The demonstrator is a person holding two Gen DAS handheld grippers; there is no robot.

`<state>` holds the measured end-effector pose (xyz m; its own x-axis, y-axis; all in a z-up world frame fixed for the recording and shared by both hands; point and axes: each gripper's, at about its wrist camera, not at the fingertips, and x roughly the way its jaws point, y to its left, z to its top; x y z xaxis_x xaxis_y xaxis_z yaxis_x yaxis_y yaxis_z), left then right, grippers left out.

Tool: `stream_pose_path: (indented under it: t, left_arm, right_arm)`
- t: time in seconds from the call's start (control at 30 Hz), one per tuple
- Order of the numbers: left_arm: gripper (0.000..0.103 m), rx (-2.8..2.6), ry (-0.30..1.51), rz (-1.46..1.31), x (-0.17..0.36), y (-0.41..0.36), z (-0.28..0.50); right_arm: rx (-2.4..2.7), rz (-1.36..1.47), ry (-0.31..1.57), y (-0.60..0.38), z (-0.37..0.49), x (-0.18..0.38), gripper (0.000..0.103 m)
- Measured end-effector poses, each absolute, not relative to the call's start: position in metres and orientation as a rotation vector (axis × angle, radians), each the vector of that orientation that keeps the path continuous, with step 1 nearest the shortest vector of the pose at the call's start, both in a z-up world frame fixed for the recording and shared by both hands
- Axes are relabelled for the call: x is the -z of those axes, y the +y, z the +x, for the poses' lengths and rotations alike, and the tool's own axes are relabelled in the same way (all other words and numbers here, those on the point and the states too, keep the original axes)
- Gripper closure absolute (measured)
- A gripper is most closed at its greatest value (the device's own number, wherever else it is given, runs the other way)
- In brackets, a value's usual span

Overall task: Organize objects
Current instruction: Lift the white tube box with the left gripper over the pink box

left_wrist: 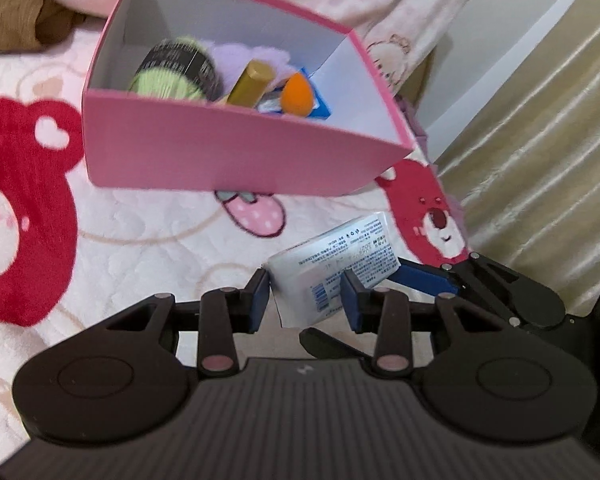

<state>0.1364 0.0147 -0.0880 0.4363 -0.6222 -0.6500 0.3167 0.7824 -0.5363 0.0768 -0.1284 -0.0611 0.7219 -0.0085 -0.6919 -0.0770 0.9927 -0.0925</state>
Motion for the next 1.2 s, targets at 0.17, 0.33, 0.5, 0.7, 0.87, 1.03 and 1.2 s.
stream_pose_path:
  t: [0.17,0.33,0.5,0.7,0.87,1.03,1.2]
  left_arm:
    - [0.067,0.598,0.919,-0.323,0.057,0.011,0.128]
    - [0.065,0.592,0.893,-0.266,0.024,0.002,0.129]
    - [0.065,0.594,0.909,-0.261,-0.005,-0.003,0.148]
    - [0.064,0.607,0.891,-0.210,-0.040,-0.010,0.185]
    - [0.062,0.568,0.886,-0.215,-0.050,-0.017,0.230]
    - [0.061,0.553,0.981,-0.218,-0.034,-0.031,0.287]
    - [0.061,0.533,1.079,-0.190,-0.001,-0.041,0.331]
  right_arm:
    - [-0.031,-0.142,0.738,-0.129,0.066,0.034,0.032]
    - [-0.029,-0.156,0.722,-0.135,0.067,0.006,0.036]
    - [-0.043,-0.157,0.732,-0.150,0.084,-0.028,0.041]
    - [-0.070,-0.149,0.736,-0.176,0.121,-0.064,0.047]
    - [-0.077,-0.142,0.747,-0.197,0.165,-0.074,0.050]
    - [-0.061,-0.012,0.848,-0.229,0.217,-0.059,0.051]
    - [-0.070,0.102,0.952,-0.250,0.254,-0.023,0.051]
